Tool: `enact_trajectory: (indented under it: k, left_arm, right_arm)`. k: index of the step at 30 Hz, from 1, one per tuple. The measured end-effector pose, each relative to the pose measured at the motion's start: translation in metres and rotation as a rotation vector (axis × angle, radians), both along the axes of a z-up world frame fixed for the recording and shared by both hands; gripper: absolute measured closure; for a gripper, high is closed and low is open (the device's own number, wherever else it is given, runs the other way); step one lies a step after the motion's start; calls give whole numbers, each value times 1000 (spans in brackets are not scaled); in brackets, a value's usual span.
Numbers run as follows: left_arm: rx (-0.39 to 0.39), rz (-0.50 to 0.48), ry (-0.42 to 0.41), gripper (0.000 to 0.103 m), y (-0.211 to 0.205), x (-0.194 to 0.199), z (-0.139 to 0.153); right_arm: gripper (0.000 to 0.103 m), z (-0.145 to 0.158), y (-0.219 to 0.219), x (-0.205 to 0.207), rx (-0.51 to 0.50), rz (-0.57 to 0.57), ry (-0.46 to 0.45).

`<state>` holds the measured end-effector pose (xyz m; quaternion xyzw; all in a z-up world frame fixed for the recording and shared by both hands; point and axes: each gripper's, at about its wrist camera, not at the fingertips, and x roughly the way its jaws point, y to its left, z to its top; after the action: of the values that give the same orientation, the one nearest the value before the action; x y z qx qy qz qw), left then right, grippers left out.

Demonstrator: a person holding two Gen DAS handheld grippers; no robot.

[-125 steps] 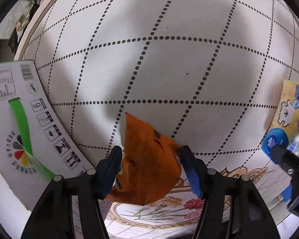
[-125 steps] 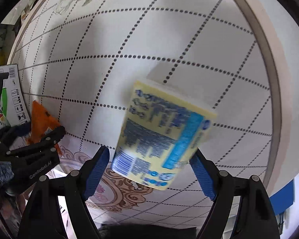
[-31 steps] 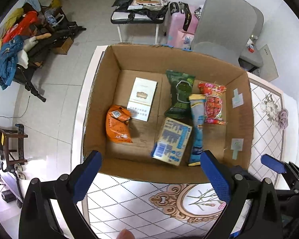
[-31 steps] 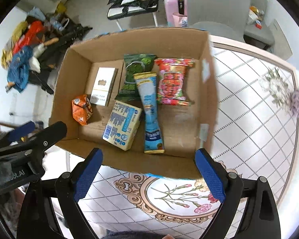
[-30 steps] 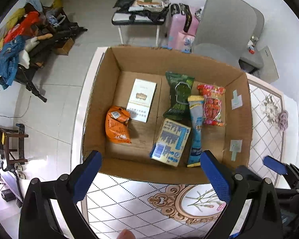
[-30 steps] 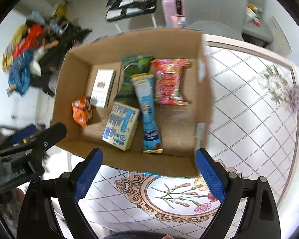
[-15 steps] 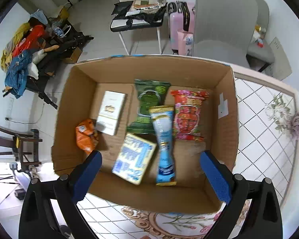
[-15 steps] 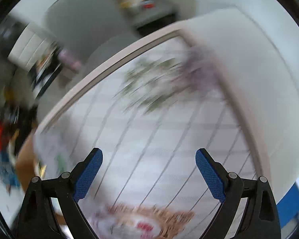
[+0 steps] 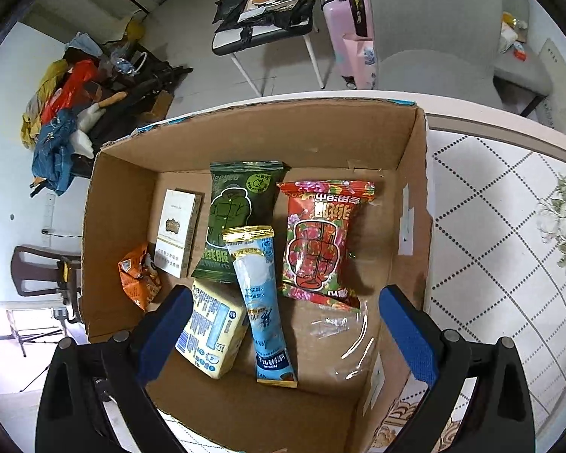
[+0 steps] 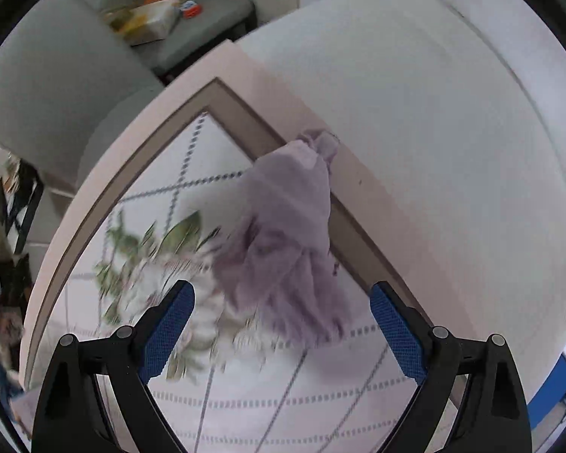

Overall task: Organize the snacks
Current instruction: 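Grasp the lilac cloth with the right gripper, then place the lilac cloth into the box beside the blue tube, open right gripper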

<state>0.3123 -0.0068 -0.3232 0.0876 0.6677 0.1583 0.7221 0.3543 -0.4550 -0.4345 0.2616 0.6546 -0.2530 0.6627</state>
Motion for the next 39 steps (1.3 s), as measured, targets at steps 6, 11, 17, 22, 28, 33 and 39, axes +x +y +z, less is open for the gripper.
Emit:
enact_trajectory:
  k: [6,11,17,22,28,33,39]
  left_arm:
    - [33,11,-1,2,-2,3,-2]
    - [30,6,-9,2,-2,1,4]
    - [9,-6,-40,2,3,-9,23]
    - [-68,-24,-65,2,11,-31,48]
    - [-159,-73,-85,2,28,-63,74]
    - [-193,-93,-116,2,53,-86,96]
    - [-295,-74,-141,2,100,-102,119]
  right_arm:
    - [54,-5,-9,6,-37,-5,7]
    - [70,3,4,8,-28,51,11]
    - [71,37,44,-9,3,155,-64]
    - [72,89,108,-39,51,275,-157]
    - [72,154,209,-84,111,438,-250]
    - [72,194,288,-123,168,536,-283]
    - [72,224,362,-160,227,623,-308]
